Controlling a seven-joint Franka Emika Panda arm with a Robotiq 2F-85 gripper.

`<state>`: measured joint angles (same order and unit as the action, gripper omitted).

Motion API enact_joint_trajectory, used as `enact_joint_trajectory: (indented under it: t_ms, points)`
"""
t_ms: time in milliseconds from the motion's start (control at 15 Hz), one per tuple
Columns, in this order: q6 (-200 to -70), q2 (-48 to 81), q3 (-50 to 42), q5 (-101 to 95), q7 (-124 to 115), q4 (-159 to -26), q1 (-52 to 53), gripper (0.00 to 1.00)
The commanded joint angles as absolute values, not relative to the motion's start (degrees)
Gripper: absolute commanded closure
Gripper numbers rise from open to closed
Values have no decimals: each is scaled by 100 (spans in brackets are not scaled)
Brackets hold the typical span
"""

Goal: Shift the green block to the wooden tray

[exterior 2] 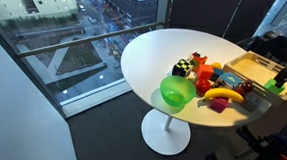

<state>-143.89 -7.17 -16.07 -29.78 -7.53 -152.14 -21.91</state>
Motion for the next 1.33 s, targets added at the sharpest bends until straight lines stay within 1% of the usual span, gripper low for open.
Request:
enact_joint_trajectory:
  t_ms: [0, 333, 1267]
  points:
    - [-13894, -1086, -1572, -2283, -64, -15274, -1920, 0]
    - [-13163, -1468, -1438, -1609, 498, -15134, -1583, 0]
    - [-10730, -2362, -977, -841, 895, -14168, -859, 0]
